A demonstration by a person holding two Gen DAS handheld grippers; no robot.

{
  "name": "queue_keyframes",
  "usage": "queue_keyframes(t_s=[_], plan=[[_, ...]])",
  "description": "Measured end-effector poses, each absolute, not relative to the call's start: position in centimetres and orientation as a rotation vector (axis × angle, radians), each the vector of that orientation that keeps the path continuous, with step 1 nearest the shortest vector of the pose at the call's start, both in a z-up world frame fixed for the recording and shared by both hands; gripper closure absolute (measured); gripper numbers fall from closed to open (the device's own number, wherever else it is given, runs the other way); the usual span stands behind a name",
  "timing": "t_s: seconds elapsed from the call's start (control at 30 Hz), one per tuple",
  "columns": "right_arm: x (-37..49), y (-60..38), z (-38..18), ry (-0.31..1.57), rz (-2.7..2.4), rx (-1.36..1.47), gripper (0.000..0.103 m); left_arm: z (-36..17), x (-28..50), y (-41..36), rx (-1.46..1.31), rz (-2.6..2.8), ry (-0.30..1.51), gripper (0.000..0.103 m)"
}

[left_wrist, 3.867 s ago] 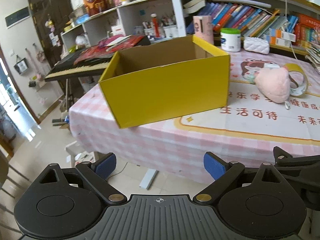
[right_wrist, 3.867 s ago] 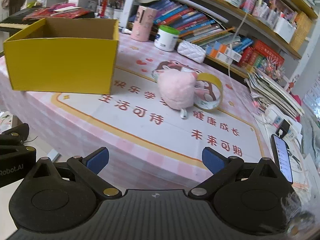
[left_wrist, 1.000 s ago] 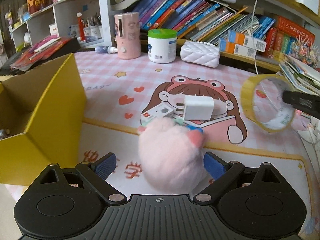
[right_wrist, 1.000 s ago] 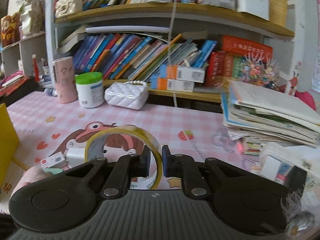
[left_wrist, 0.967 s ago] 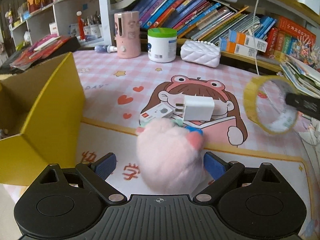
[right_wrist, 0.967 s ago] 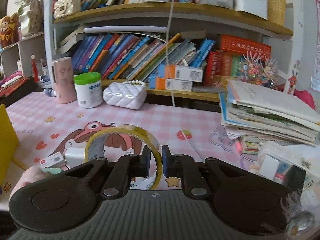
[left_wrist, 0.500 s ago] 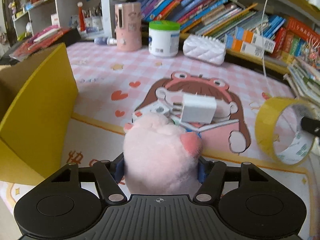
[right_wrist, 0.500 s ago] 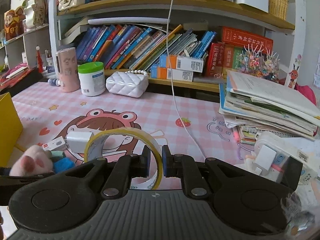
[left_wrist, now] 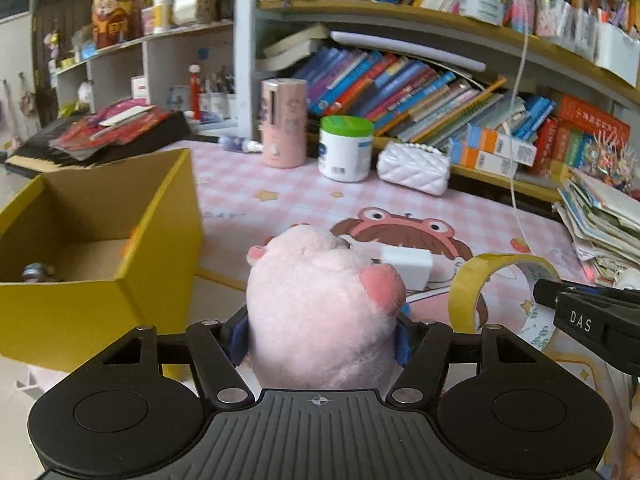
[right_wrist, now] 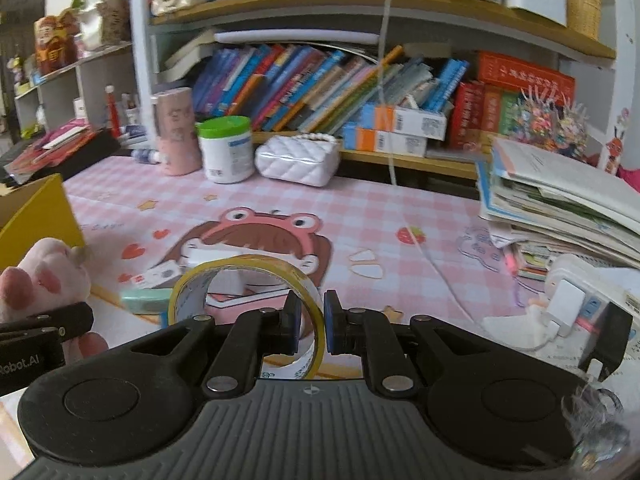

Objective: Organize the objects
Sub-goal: 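Lift the pig and tape roll and carry them toward the yellow box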

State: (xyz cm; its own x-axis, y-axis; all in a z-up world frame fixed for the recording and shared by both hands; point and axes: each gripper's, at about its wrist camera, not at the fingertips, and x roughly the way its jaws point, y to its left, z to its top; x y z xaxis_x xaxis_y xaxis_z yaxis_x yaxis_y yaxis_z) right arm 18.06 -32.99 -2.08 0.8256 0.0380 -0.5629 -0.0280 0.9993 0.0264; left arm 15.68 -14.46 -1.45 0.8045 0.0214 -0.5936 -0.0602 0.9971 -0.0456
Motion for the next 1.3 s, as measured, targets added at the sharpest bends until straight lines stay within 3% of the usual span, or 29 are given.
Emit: queue_keyframes(t_s=[0.47,1.3], plan=[[13.3,-26.2,-0.1,0.577,0.099,-0.035,0.092,-0.6,10.0,-7.7,-0.108,0.089,0.582,0.038],[3.5,-6.4,-1.8,0.685,0.311,-0.229,0.092,-1.5,-0.3,7.3,-0.019,0.304,0.684,0.038]])
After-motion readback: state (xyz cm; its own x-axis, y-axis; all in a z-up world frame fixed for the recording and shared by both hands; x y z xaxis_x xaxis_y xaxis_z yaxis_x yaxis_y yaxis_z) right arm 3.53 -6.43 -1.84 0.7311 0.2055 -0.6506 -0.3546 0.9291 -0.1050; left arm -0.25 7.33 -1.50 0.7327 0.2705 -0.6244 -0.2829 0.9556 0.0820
